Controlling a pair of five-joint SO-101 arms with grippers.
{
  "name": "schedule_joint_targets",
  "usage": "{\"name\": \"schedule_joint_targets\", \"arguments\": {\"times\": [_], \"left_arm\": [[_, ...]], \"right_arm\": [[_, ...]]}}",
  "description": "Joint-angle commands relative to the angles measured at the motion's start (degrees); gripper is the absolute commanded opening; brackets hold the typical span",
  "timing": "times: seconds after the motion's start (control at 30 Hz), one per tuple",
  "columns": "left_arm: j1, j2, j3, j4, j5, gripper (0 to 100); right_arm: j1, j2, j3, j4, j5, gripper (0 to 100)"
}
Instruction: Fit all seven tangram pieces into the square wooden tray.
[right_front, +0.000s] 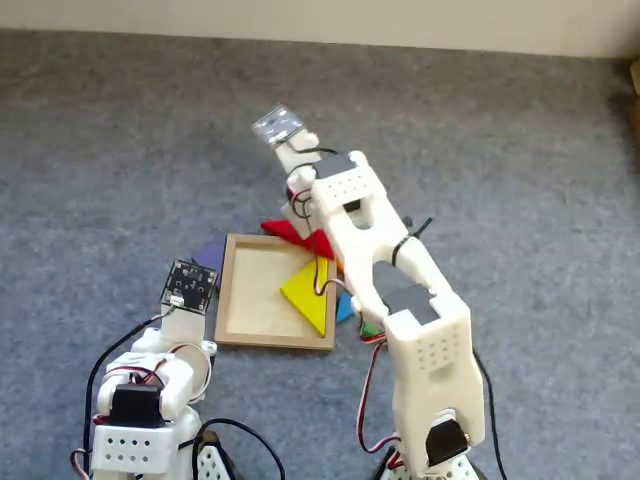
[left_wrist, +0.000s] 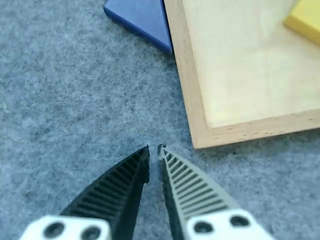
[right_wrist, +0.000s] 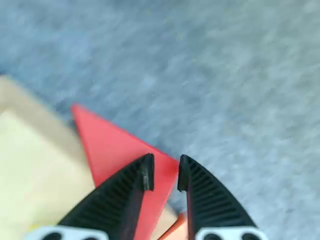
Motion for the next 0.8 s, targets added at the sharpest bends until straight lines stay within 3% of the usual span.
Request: {"name": "schedule_joint_targets", "arguments": {"times": [0.0,0.3,0.77], "left_arm": [[-0.57,-2.33,1.19,0.0,0.0,5],[-0.57,-2.33,1.19,0.0,0.0,5],[-0.57,-2.33,1.19,0.0,0.0,5]], "right_arm": [[-3.65,-0.22,0.48,6.2,0.09,9.1],[-6.02,-0.4,0.4,12.09,0.09,9.1],[-8.22,-10.51,5.49,13.23,0.18,9.1]]}}
